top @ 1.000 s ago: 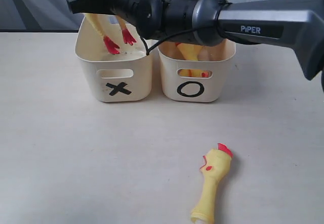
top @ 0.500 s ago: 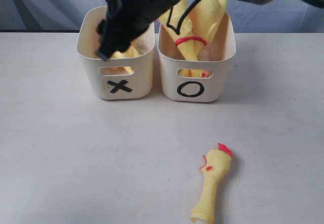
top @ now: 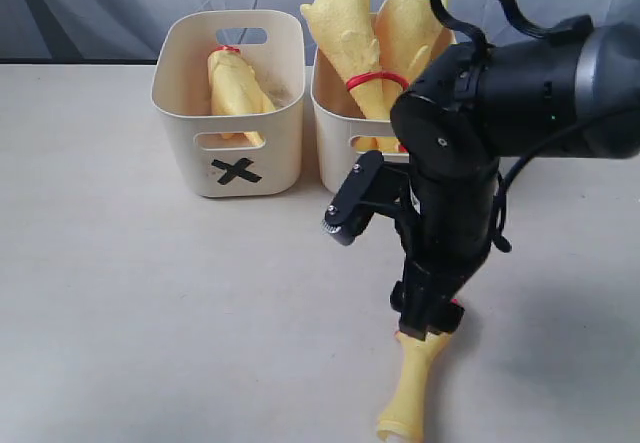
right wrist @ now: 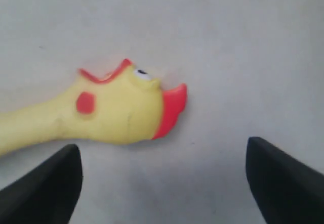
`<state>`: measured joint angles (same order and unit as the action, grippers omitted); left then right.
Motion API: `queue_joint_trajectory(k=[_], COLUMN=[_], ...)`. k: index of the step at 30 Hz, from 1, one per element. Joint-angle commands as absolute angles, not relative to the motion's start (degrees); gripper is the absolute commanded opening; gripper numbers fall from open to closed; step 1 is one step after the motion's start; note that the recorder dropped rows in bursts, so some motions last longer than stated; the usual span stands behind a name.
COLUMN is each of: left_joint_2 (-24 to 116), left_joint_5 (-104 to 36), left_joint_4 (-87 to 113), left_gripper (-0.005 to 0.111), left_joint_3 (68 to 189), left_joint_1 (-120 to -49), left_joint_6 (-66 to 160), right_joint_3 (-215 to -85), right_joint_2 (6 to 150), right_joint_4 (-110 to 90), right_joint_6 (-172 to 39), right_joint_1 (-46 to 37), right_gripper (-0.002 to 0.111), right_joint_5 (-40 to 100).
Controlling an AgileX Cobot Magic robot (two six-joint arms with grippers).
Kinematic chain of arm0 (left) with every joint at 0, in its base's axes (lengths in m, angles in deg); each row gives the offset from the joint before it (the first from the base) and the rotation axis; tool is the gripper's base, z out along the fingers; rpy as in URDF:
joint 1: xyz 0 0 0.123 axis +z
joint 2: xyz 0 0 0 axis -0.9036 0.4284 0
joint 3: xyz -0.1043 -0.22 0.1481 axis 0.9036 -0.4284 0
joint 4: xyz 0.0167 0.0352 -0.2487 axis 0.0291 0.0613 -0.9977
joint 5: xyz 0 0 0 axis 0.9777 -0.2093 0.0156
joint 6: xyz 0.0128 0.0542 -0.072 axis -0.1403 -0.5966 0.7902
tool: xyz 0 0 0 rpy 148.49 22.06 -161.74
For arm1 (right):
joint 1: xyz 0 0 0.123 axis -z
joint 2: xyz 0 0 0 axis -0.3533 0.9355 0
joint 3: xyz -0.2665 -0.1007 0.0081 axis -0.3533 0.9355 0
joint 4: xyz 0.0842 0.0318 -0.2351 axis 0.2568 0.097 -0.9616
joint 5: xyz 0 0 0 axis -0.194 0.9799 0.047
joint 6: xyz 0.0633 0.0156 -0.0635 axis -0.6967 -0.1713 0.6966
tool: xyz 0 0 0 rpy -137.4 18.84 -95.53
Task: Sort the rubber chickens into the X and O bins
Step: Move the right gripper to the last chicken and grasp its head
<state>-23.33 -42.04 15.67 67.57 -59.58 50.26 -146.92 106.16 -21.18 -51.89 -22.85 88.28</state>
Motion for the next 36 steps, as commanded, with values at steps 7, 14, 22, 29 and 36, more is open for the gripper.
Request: queue_joint_trajectory(k=[7, 14, 22, 29, 36], left_joint_2=[-23.53, -23.53, -23.53, -23.53, -23.53], left_joint_5=[-41.71, -41.71, -41.71, -41.71, -41.71], left_joint_4=[15.52, 15.62, 15.62, 15.62, 15.74], left_gripper=[0.0, 0.0, 0.0, 0.0, 0.0], left_joint_3=[67.58, 67.58, 67.58, 67.58, 67.58], left_joint_1=[-60.17, -60.17, -60.17, -60.17, -60.17], left_joint_6=[50.38, 50.38, 50.38, 50.38, 50.38], right_joint_3=[-133.93, -125.97, -119.17, -118.41, -124.83], right_joint_2=[95.39, 95.83, 95.92, 101.31, 102.55], right_joint_4=[1.63, 9.72, 10.16, 13.13, 11.61], right_joint_6=[-53.89, -82.13, -93.77, -92.86, -83.14], right_joint_1=[-22.79, -23.96, -24.06, -27.42, -27.89], right_gripper=[0.082, 0.082, 0.082, 0.043, -0.001], right_joint_5=[80.04, 63.3, 57.27, 53.62, 63.9])
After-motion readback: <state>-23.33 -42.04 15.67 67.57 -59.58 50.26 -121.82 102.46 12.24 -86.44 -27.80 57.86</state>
